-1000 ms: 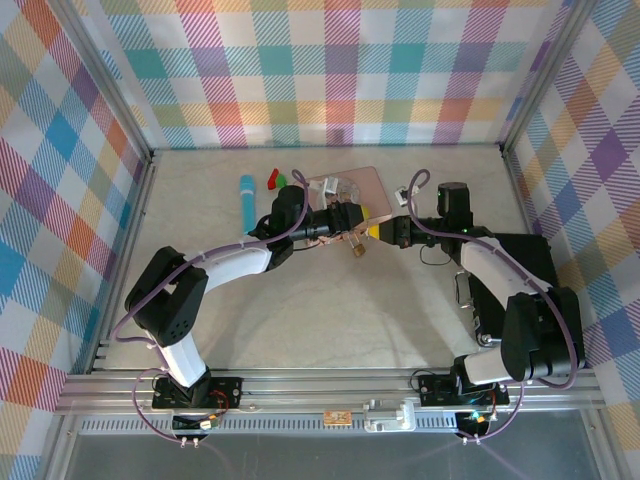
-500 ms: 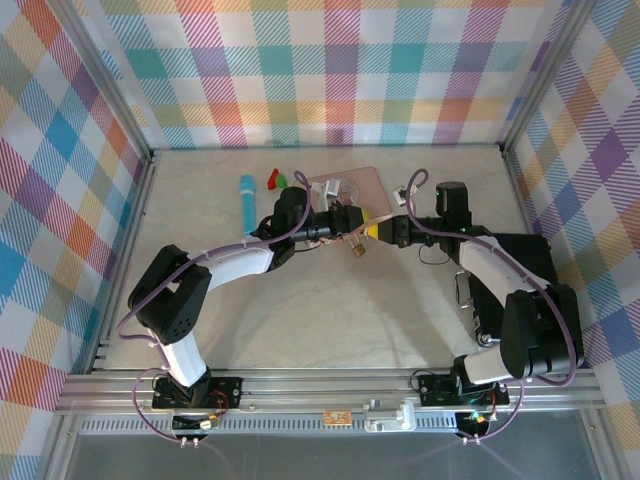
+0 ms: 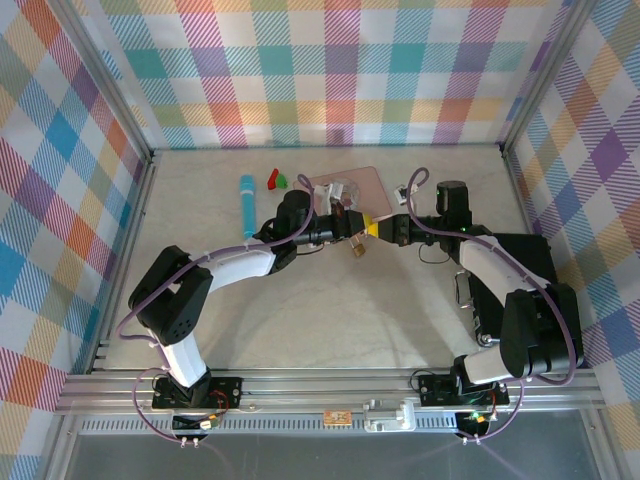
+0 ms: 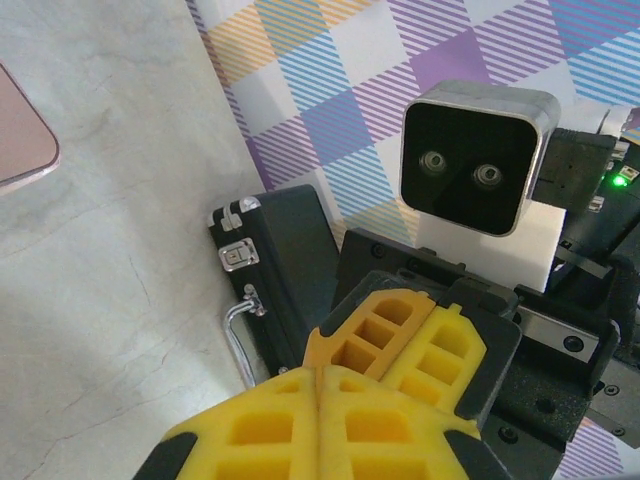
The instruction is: Unlock the padlock with the key
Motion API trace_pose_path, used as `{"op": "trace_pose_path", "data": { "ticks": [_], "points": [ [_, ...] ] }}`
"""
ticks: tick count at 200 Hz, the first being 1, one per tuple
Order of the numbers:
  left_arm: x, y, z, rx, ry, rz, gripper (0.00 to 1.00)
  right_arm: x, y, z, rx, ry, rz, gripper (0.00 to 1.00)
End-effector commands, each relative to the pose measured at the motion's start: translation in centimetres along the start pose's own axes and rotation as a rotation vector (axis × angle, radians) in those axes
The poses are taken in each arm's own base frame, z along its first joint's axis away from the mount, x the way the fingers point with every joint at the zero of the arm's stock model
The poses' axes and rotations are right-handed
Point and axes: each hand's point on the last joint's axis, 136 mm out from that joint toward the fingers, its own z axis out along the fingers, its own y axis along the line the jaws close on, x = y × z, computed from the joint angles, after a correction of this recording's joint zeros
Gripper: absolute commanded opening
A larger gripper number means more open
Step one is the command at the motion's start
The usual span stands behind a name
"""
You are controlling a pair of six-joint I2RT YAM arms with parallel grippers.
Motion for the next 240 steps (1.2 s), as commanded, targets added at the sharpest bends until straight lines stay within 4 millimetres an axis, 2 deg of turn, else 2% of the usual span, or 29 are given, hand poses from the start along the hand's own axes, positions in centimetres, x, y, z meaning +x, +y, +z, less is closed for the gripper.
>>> {"op": "trace_pose_path", "data": {
  "ticks": [1, 30, 55, 91, 123, 150, 169, 184, 240],
  "points": [
    [0.3, -1.2, -0.7, 0.008, -0.007, 0.023, 0.0, -2.0, 1.1, -0.5, 0.034, -0.057, -0.069, 0.08],
    [-1.2, -0.1, -1.1, -0.063, -0.106, 0.013, 0.0, -2.7, 0.6, -1.1, 0.095, -0.144, -0.009, 0.24],
    [-2.2, -0.1, -1.4, -0.08, -0.177, 0.024, 0.0, -2.8, 0.8, -1.6, 0.108, -0.232, 0.02, 0.37],
    [-2.4, -0.7, -1.3, -0.07, -0.211, 0.032, 0.0, -2.5, 2.2, -1.3, 0.057, -0.272, 0.009, 0.46],
    [-2.2, -1.1, -1.1, -0.047, -0.217, 0.022, 0.0, -2.1, 1.8, -0.2, 0.023, -0.274, 0.039, 0.46],
    [-2.3, -1.4, -1.4, -0.029, -0.24, 0.011, 0.0, -1.8, 0.9, 0.4, 0.007, -0.275, 0.067, 0.42],
    [-2.2, -1.6, -1.5, -0.023, -0.244, 0.009, 0.0, -1.5, 0.3, 0.6, 0.022, -0.276, 0.085, 0.42],
    [-2.4, -1.6, -1.6, -0.018, -0.254, 0.008, 0.0, -1.9, 0.5, 0.5, 0.013, -0.289, 0.064, 0.41],
    [-2.9, -2.4, -1.8, 0.029, -0.29, -0.002, 0.0, -0.7, -0.2, 0.6, 0.027, -0.284, 0.099, 0.41]
  ]
}}
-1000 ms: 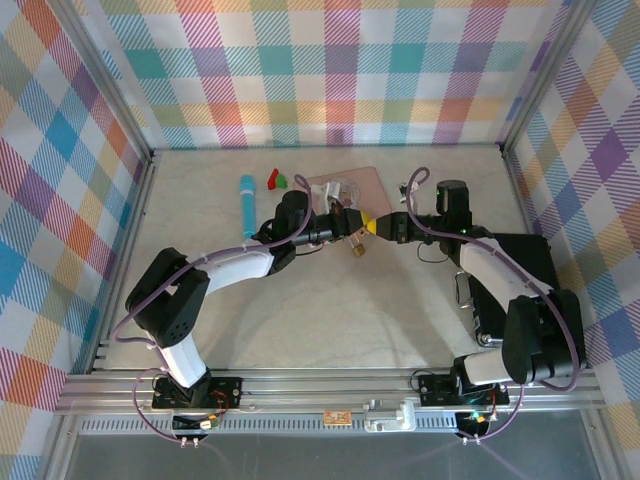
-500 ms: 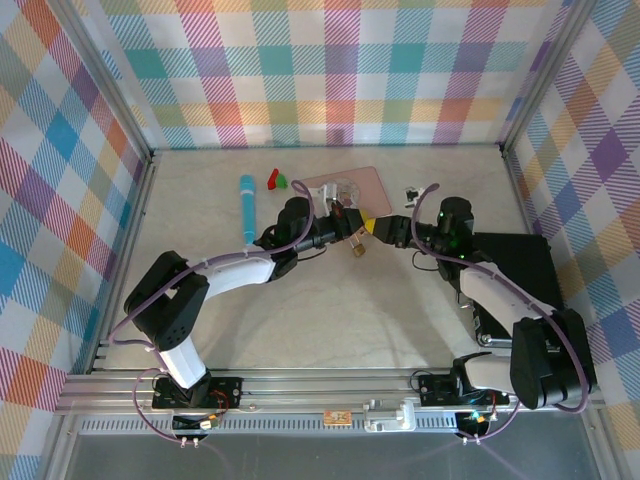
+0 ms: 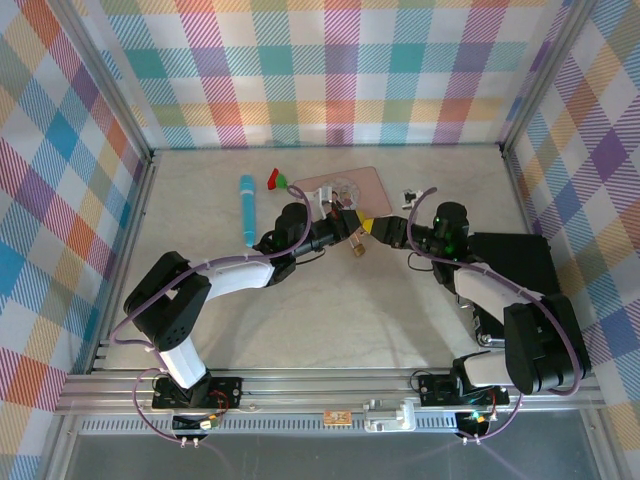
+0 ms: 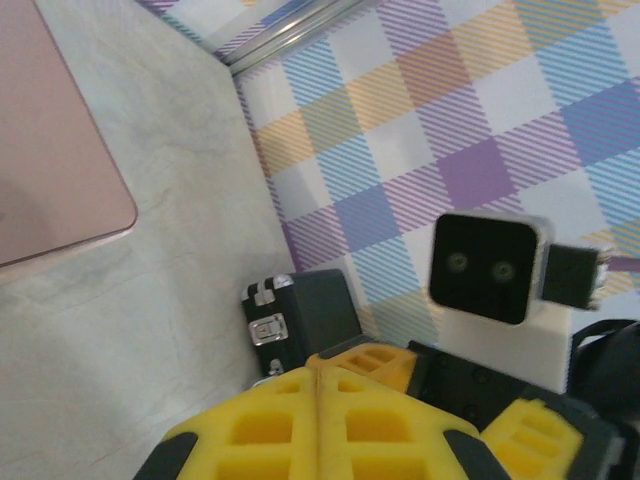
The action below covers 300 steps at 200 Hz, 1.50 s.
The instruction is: Unlock the padlock with the key
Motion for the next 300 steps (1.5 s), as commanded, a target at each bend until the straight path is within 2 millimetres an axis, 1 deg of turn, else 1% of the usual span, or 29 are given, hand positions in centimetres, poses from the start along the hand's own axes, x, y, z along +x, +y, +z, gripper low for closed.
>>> {"op": "trace_pose_path", "data": {
  "ticks": [1, 21, 36, 44, 60, 80, 104, 127, 140, 155, 170, 180, 236, 242, 255, 264, 281, 300],
  "points": [
    [-1.3, -3.2, -0.7, 0.101, -0.056, 0.016, 0.0, 0.4, -0.2, 0.0, 0.003, -0.012, 0.001, 0.41],
    [-1.4, -3.3, -0.8, 0.107, -0.063, 0.015, 0.0, 0.5, -0.3, -0.2, 0.002, -0.022, 0.01, 0.41],
    [-1.4, -3.4, -0.9, 0.114, -0.065, 0.012, 0.0, 0.4, 0.1, -0.2, -0.019, -0.034, 0.013, 0.28],
    [-1.4, -3.5, -0.9, 0.118, -0.064, 0.011, 0.0, 0.2, 0.5, -0.2, -0.037, -0.037, 0.009, 0.26],
    [-1.3, -3.3, -0.8, 0.117, -0.06, 0.002, 0.0, -0.3, 1.1, -0.2, -0.054, -0.048, 0.002, 0.26],
    [-1.1, -3.1, -0.8, 0.111, -0.06, -0.002, 0.0, -1.0, 1.8, -0.4, -0.065, -0.073, -0.011, 0.28],
    [-1.1, -3.0, -0.9, 0.11, -0.063, 0.001, 0.0, -1.3, 1.6, -0.6, -0.049, -0.105, -0.02, 0.32],
    [-1.1, -2.9, -0.6, 0.107, -0.054, -0.001, 0.0, -1.4, 1.8, -0.7, -0.066, -0.12, -0.019, 0.33],
    [-1.0, -3.0, -0.5, 0.113, -0.052, -0.002, 0.0, -1.4, 1.7, -0.6, -0.066, -0.115, -0.01, 0.33],
    [-1.2, -3.3, -0.4, 0.125, -0.057, -0.005, 0.0, -1.2, 1.5, -0.3, -0.071, -0.106, -0.003, 0.3],
    [-1.2, -3.5, -0.3, 0.132, -0.052, -0.008, 0.0, -1.0, 1.4, -0.1, -0.074, -0.099, 0.001, 0.23],
    [-1.1, -3.5, -0.2, 0.134, -0.051, -0.01, 0.0, -0.9, 1.4, 0.0, -0.076, -0.098, 0.0, 0.21],
    [-1.0, -3.9, -0.1, 0.146, -0.056, -0.012, 0.0, -0.6, 1.2, 0.5, -0.094, -0.084, 0.014, 0.25],
    [-1.0, -3.9, -0.1, 0.148, -0.057, -0.011, 0.0, -0.5, 1.2, 0.6, -0.098, -0.082, 0.017, 0.25],
    [-1.1, -3.9, -0.1, 0.149, -0.062, -0.013, 0.0, -0.5, 1.3, 0.7, -0.107, -0.081, 0.021, 0.2],
    [-1.1, -3.9, -0.2, 0.147, -0.066, -0.014, 0.0, -0.4, 1.2, 0.7, -0.109, -0.078, 0.029, 0.19],
    [-1.3, -3.8, -0.2, 0.142, -0.078, -0.017, 0.0, -0.3, 1.1, 0.8, -0.114, -0.076, 0.038, 0.23],
    [-1.6, -3.9, -0.2, 0.138, -0.095, -0.017, 0.0, -0.2, 1.1, 0.9, -0.118, -0.074, 0.045, 0.24]
  ]
}}
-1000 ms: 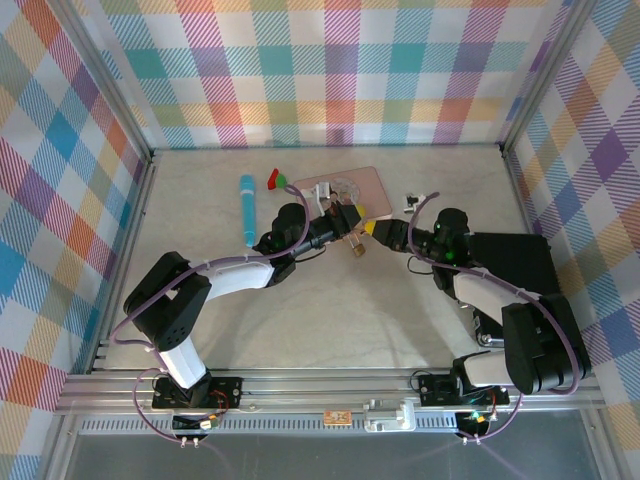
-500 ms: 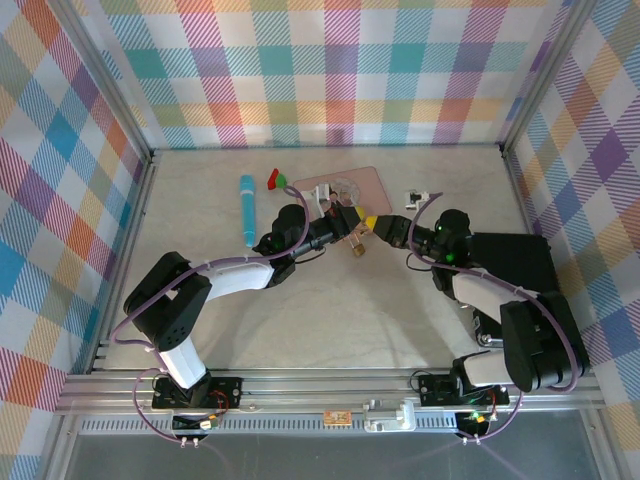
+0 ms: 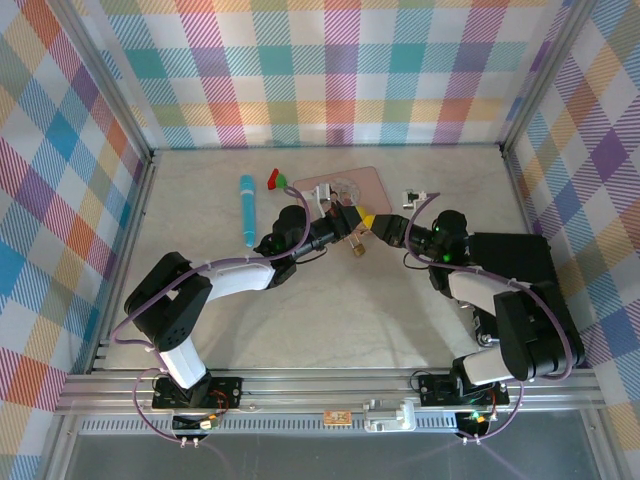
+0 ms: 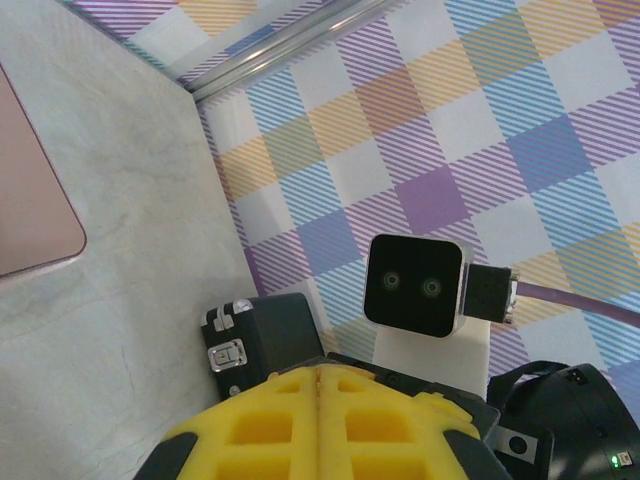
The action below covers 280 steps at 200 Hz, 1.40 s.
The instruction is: Unlock the padlock with the key
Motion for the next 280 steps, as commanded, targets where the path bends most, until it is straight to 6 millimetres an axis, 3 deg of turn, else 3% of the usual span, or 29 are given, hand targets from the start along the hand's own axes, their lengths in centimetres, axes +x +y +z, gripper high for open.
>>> {"op": "trace_pose_path", "data": {
  "ticks": [1, 21, 82, 104, 135, 169, 188, 227, 235, 244, 251, 264, 280],
  "points": [
    [-0.8, -2.4, 0.1, 0.073, -0.04, 0.013, 0.0, 0.6, 0.4, 0.2, -0.031, 0.017, 0.007, 0.25],
    [-1.0, -2.5, 0.1, 0.074, -0.049, 0.013, 0.0, 0.8, 0.4, 0.3, -0.037, 0.023, 0.014, 0.27],
    [-0.9, -2.7, -0.1, 0.077, -0.056, 0.014, 0.0, 0.8, 0.5, 0.2, -0.044, 0.012, 0.026, 0.2],
    [-1.1, -2.6, -0.2, 0.076, -0.064, 0.015, 0.0, 0.9, 0.4, 0.2, -0.042, 0.014, 0.034, 0.26],
    [-1.1, -2.6, -0.3, 0.078, -0.074, 0.013, 0.0, 1.2, 0.2, 0.0, -0.036, 0.013, 0.042, 0.27],
    [-0.9, -2.7, -0.4, 0.082, -0.071, 0.013, 0.0, 0.9, 0.3, 0.0, -0.039, 0.004, 0.035, 0.14],
    [-0.9, -2.6, -0.5, 0.08, -0.072, 0.016, 0.0, 0.9, 0.2, 0.1, -0.035, 0.004, 0.032, 0.0],
    [-1.0, -2.5, -0.7, 0.076, -0.082, 0.016, 0.0, 0.8, -0.1, 0.1, -0.019, 0.002, 0.012, 0.0],
    [-1.1, -2.3, -0.7, 0.072, -0.083, 0.015, 0.12, 0.8, 0.0, 0.2, -0.013, 0.01, 0.003, 0.0],
    [-1.2, -2.1, -0.9, 0.063, -0.088, 0.014, 0.4, 0.8, -0.1, 0.2, -0.002, 0.018, -0.008, 0.0],
    [-1.4, -1.8, -1.1, 0.055, -0.095, 0.018, 0.56, 0.9, -0.2, 0.1, 0.015, 0.03, -0.016, 0.0],
    [-1.9, -0.9, -1.7, 0.015, -0.101, 0.038, 0.71, 1.0, -0.8, -0.1, 0.071, 0.049, -0.032, 0.0],
    [-2.2, 0.4, -2.4, -0.064, -0.087, 0.076, 0.74, 1.6, -1.9, -0.6, 0.161, 0.087, -0.048, 0.0]
  ]
}}
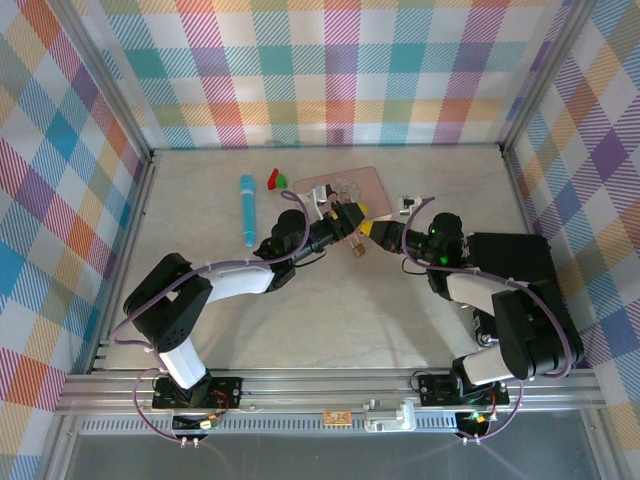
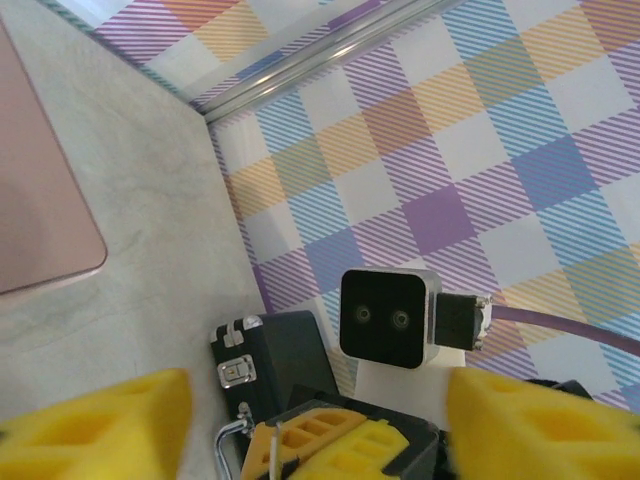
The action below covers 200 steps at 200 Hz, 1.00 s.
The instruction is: Unlock the padlock with the key
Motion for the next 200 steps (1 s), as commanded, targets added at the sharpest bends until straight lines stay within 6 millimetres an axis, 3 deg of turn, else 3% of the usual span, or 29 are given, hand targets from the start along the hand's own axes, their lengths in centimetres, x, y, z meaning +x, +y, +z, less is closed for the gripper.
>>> {"op": "trace_pose_path", "data": {
  "ticks": [1, 27, 59, 120, 142, 200],
  "points": [
    [-1.7, -0.4, -1.5, -0.036, -0.032, 0.072, 0.74, 0.0, -0.5, -0.5, 0.105, 0.04, -0.088, 0.0],
    [-1.0, 2.7, -2.5, -0.215, 0.022, 0.128, 0.74, 0.7, -2.9, -1.8, 0.29, 0.088, -0.15, 0.0],
    [1.7, 7.1, -3.0, -0.407, 0.12, 0.162, 0.72, 1.2, -6.6, -4.1, 0.555, 0.156, -0.199, 0.0],
    [5.9, 11.6, -1.7, -0.621, 0.192, 0.24, 0.72, 1.0, -9.7, -6.6, 0.773, 0.183, -0.2, 0.0],
    [6.6, 13.0, -0.7, -0.681, 0.193, 0.266, 0.72, 0.9, -10.2, -6.9, 0.779, 0.171, -0.173, 0.0],
    [6.2, 15.0, 2.0, -0.685, 0.083, 0.32, 0.66, 0.6, -9.4, -6.6, 0.695, 0.128, -0.163, 0.0]
  ]
}}
